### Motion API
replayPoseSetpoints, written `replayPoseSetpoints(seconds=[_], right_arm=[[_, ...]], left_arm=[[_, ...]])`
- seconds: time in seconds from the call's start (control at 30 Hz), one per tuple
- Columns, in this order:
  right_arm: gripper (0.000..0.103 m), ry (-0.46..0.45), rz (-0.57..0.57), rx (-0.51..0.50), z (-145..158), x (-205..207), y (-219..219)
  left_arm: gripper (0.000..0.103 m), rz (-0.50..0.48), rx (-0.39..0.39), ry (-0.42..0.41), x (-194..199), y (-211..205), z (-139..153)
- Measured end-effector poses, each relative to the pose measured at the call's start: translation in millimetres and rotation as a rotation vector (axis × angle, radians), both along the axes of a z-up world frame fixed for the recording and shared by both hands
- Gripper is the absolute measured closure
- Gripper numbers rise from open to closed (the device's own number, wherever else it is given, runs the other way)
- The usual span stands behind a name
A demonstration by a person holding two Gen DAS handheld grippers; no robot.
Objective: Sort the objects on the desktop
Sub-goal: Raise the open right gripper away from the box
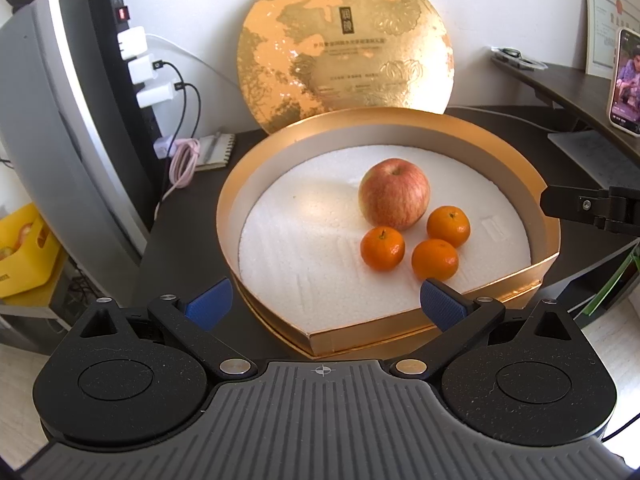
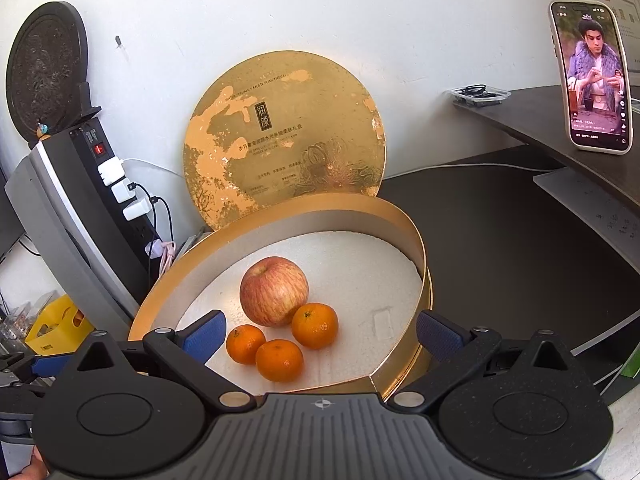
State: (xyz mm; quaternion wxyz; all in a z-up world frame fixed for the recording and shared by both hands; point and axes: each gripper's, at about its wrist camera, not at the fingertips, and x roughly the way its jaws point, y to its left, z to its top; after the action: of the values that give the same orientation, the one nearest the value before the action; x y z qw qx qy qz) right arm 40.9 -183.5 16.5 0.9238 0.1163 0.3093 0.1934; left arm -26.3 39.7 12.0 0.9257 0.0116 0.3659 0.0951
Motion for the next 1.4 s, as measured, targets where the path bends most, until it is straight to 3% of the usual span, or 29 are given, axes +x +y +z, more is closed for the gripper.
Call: replayPoseSetpoints(seconds=[1.4], right_arm=[[0.001, -0.011, 0.006, -0.018, 1.4, 6.5, -2.6]], left_arm=[[0.000, -0.011, -0.009, -0.004, 3.5, 3.9, -0.5]])
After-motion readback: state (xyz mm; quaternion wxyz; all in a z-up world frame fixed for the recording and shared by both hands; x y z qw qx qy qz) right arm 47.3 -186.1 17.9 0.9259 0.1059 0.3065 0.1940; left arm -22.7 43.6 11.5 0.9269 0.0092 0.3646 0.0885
